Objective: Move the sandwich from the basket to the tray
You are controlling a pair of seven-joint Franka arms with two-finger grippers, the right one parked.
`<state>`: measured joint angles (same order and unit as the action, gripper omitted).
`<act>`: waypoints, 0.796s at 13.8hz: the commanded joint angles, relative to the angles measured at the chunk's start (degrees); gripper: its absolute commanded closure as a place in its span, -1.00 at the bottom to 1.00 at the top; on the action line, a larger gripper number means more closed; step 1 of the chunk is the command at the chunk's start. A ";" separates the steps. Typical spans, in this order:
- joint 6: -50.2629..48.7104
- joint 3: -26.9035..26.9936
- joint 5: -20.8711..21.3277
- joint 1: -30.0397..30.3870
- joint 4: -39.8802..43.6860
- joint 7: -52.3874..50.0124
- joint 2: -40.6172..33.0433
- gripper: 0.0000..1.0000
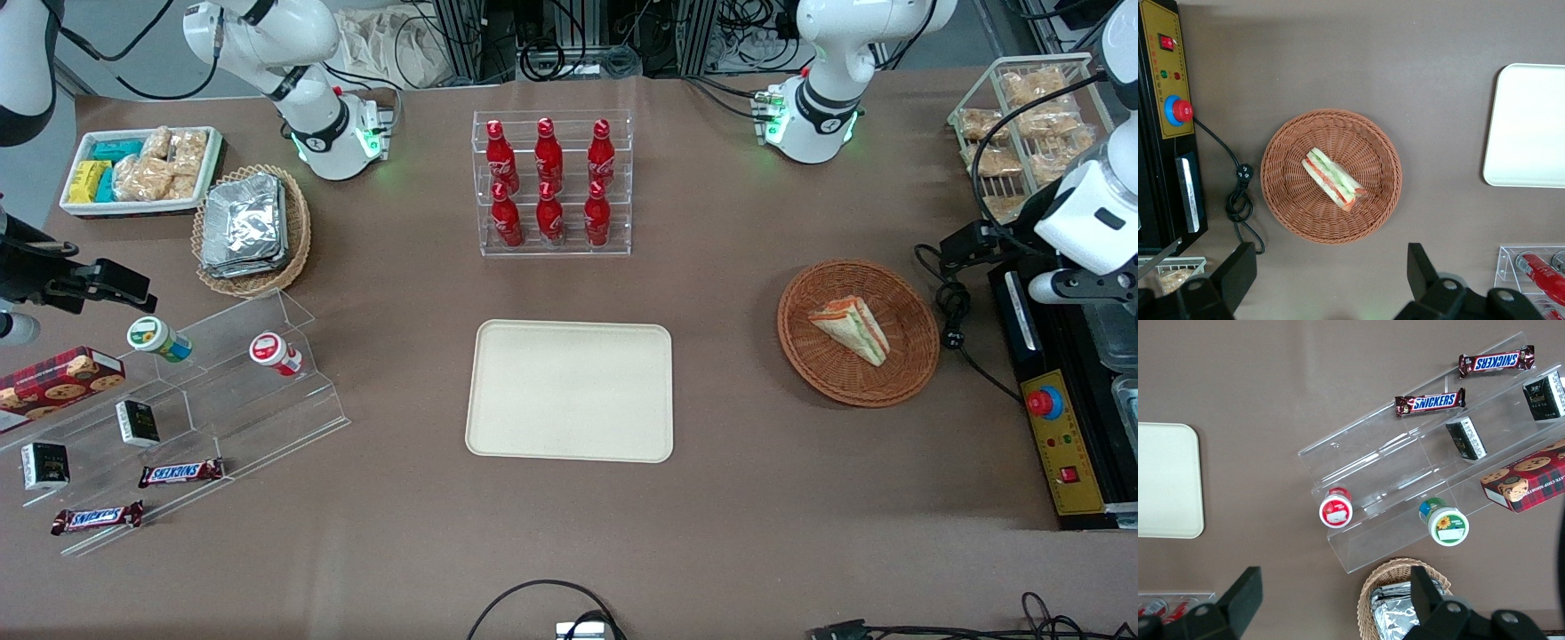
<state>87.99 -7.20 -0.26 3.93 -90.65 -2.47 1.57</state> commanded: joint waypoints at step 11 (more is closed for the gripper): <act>4.45 -0.01 0.70 0.12 -6.70 -10.51 -0.95 -1.00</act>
<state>88.98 -7.10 -0.14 4.01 -92.72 -8.34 2.17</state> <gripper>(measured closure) 0.000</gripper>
